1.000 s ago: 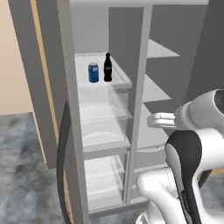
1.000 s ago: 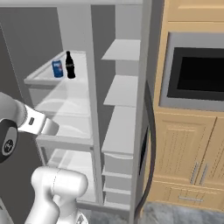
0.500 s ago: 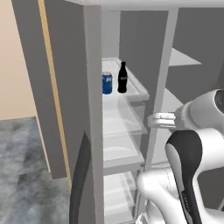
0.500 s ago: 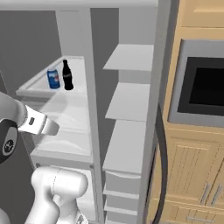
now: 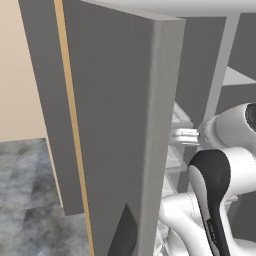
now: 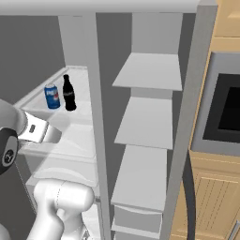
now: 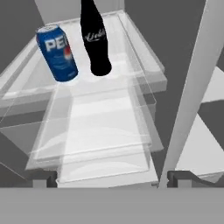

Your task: Open the fridge, grab two sodas, and place both sodas inside the bowl with ice on the dining counter.

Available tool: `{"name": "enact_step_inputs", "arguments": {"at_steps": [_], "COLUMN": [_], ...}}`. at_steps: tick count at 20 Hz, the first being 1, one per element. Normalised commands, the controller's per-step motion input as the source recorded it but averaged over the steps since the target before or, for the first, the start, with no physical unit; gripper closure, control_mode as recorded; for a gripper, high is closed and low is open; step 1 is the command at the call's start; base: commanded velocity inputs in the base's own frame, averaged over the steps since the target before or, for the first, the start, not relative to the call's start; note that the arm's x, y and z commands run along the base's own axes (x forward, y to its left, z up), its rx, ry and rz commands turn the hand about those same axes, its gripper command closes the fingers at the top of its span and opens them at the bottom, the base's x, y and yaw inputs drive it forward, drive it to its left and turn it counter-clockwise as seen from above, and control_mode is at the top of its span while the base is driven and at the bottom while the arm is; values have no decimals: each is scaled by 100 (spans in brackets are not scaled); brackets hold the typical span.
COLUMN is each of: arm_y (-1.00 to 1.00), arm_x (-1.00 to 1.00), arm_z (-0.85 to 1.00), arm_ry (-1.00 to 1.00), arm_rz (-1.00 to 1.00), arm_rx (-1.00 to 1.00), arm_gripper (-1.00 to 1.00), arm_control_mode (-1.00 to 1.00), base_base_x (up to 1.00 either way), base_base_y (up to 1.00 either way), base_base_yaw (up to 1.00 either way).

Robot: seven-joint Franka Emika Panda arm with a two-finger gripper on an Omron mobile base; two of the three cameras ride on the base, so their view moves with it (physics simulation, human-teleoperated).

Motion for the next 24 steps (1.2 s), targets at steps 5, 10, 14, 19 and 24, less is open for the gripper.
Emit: {"name": "enact_step_inputs", "arguments": {"at_steps": [5,10,14,19,24], "arm_y": [20,1,8,0,0], "arm_x": [0,10,19,21,9], "arm_z": [4,22,14,5,3], "arm_ry": [-39,-29,-9,-9,-10], "arm_rz": [22,7,-12,-8,-3], "arm_rx": [0,-1,-3,-2,-1], "arm_gripper": [-100,-100,-100,-100,-100], "arm_control_mode": [-100,-100,-100,-100,-100], "base_base_x": [0,0,0,0,0], "base_base_y": [0,0,0,0,0], "base_base_yaw": [0,0,0,0,0]}}
